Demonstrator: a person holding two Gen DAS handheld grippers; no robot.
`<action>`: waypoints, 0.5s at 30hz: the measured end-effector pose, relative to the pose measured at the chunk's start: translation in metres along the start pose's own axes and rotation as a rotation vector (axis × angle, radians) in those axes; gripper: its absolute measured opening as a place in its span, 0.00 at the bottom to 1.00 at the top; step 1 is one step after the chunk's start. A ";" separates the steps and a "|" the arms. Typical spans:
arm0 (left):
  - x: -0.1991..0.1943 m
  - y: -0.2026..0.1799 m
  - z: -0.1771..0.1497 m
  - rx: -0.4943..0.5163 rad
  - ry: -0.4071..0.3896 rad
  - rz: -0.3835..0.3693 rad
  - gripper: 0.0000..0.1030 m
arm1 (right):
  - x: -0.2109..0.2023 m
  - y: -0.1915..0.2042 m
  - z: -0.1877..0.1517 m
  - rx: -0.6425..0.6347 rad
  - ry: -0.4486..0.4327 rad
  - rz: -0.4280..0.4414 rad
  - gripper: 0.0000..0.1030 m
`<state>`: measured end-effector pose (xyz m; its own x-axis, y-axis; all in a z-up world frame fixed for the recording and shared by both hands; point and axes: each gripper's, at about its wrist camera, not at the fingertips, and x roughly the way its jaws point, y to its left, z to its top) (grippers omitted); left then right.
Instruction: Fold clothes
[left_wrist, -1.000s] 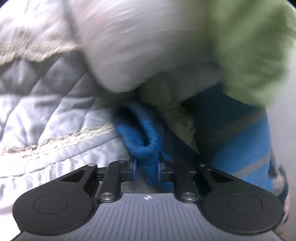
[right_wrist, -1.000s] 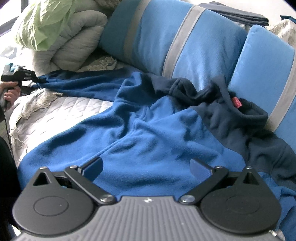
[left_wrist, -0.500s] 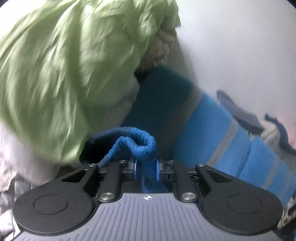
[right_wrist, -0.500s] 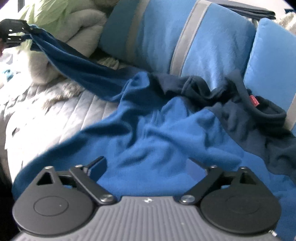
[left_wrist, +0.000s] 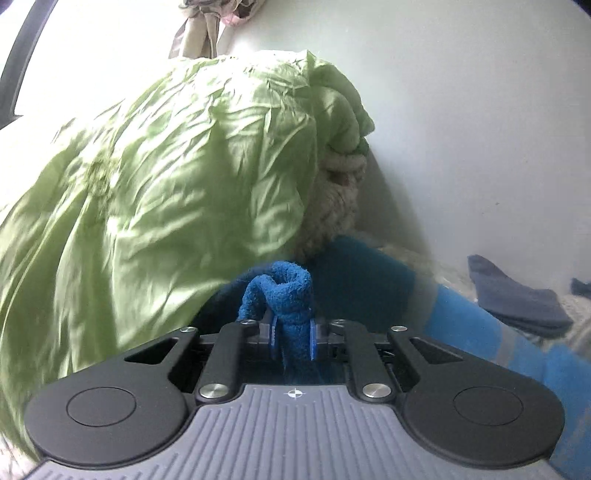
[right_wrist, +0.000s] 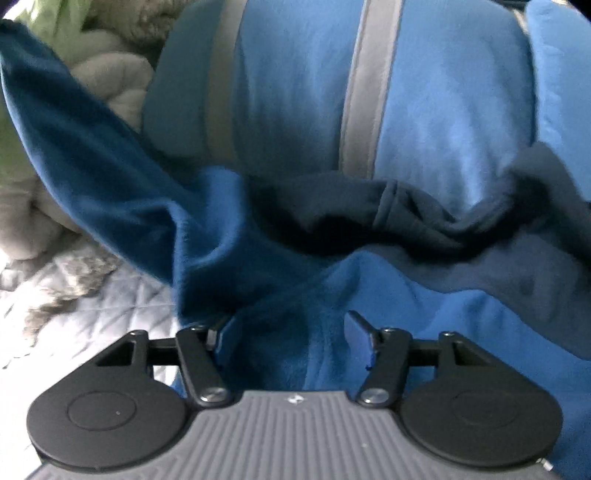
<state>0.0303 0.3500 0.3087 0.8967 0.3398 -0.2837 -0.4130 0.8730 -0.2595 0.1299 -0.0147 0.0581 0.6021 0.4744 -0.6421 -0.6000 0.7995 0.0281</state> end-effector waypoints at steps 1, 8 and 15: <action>0.006 -0.007 0.006 0.010 0.002 0.002 0.14 | 0.008 0.003 0.000 -0.011 0.003 -0.005 0.68; 0.016 -0.012 0.005 0.095 0.023 0.072 0.14 | 0.030 0.008 -0.003 -0.101 0.006 -0.003 0.72; 0.007 -0.007 0.003 0.135 0.031 0.087 0.14 | -0.018 0.011 -0.003 -0.085 -0.179 -0.014 0.78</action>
<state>0.0397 0.3468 0.3111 0.8521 0.4072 -0.3288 -0.4621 0.8804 -0.1071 0.1111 -0.0152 0.0675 0.6901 0.5275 -0.4954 -0.6287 0.7761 -0.0493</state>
